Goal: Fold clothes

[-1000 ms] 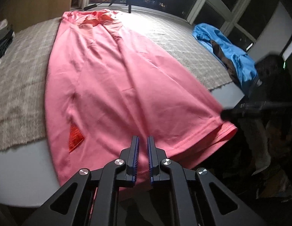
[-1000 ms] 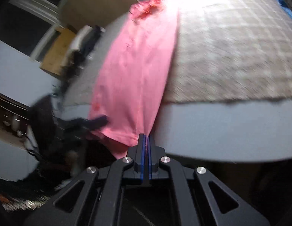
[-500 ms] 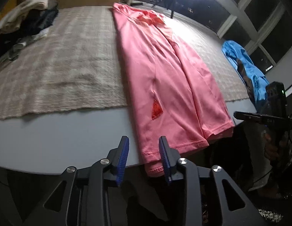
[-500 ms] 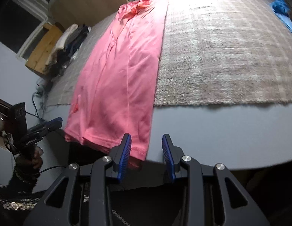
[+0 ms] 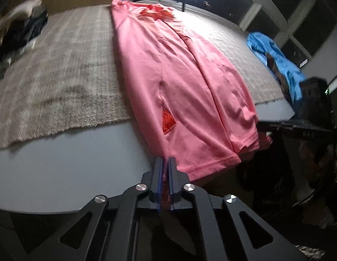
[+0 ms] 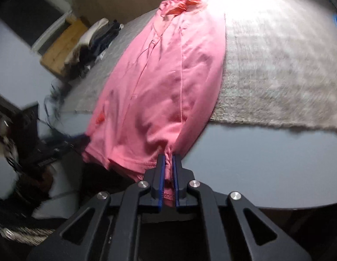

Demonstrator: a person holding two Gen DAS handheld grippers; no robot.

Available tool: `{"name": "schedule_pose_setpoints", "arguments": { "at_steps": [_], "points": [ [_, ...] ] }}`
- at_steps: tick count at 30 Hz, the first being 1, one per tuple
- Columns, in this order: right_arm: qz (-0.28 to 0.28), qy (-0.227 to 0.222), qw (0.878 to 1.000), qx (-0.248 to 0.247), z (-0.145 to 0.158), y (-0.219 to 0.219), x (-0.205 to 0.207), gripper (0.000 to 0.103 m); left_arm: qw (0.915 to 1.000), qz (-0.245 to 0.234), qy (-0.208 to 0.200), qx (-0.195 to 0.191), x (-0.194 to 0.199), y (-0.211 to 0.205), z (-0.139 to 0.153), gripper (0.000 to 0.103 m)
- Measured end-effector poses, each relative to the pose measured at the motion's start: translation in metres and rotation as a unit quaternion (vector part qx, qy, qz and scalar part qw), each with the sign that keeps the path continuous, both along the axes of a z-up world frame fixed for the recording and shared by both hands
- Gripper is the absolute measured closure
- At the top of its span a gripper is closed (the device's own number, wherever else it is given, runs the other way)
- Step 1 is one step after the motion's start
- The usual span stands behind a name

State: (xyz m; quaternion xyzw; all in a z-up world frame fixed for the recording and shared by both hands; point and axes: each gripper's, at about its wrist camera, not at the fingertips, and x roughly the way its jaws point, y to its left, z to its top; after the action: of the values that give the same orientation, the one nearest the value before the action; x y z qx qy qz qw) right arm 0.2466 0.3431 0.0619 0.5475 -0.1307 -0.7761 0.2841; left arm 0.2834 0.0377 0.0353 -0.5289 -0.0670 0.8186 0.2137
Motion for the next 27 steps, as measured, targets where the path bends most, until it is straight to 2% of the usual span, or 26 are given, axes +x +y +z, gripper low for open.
{"name": "schedule_pose_setpoints", "arguments": {
  "at_steps": [5,8,10,12,16,17,18,19,20,21,22,23,25,27],
  "points": [
    [-0.022,-0.03,0.997,-0.062,0.008,0.017,-0.005,0.096,0.9977,0.021,-0.003,0.065,-0.008,-0.011,0.02,0.1],
    [-0.033,-0.038,0.993,-0.105,0.019,0.029,-0.015,0.096,0.9942,0.031,-0.006,0.103,-0.025,-0.015,0.034,0.1],
    [-0.033,-0.029,0.992,-0.114,0.029,0.032,-0.034,0.096,0.9925,0.035,-0.002,0.117,-0.046,-0.016,0.041,0.1],
    [-0.033,-0.021,0.992,-0.123,0.038,0.035,-0.054,0.096,0.9925,0.039,0.006,0.116,-0.074,-0.016,0.047,0.1],
    [-0.013,0.005,0.994,-0.112,0.055,0.027,-0.13,0.096,0.9915,0.047,0.04,0.115,-0.136,-0.017,0.061,0.1],
    [-0.007,-0.005,0.994,-0.109,0.052,0.021,-0.154,0.096,0.991,0.052,0.05,0.113,-0.154,-0.018,0.063,0.098],
    [-0.002,-0.015,0.994,-0.104,0.047,0.015,-0.178,0.092,0.9915,0.071,0.051,0.097,-0.179,-0.019,0.057,0.089],
    [-0.015,-0.035,0.997,-0.07,0.038,0.01,-0.204,0.085,0.9934,0.092,0.035,0.059,-0.205,-0.02,0.046,0.08],
    [-0.029,-0.054,0.997,-0.037,0.028,0.005,-0.229,0.065,0.9933,0.108,0.019,0.037,-0.218,-0.02,0.037,0.071],
    [-0.05,-0.078,0.996,-0.01,0.019,0.007,-0.247,0.063,0.992,0.119,0.004,0.04,-0.228,-0.025,0.03,0.071],
    [-0.055,-0.084,0.995,-0.018,0.017,0.01,-0.253,0.063,0.9903,0.131,-0.01,0.045,-0.238,-0.029,0.023,0.071],
    [-0.055,-0.07,0.996,-0.024,0.02,0.014,-0.251,0.063,0.9896,0.135,0.0,0.049,-0.236,-0.032,0.024,0.069],
    [-0.056,-0.042,0.997,-0.034,0.027,0.023,-0.246,0.063,0.9918,0.119,0.03,0.034,-0.225,-0.033,0.029,0.068],
    [-0.04,-0.003,0.999,-0.007,0.035,0.022,-0.23,0.063,0.9943,0.094,0.048,0.014,-0.218,-0.027,0.031,0.067]
  ]
}}
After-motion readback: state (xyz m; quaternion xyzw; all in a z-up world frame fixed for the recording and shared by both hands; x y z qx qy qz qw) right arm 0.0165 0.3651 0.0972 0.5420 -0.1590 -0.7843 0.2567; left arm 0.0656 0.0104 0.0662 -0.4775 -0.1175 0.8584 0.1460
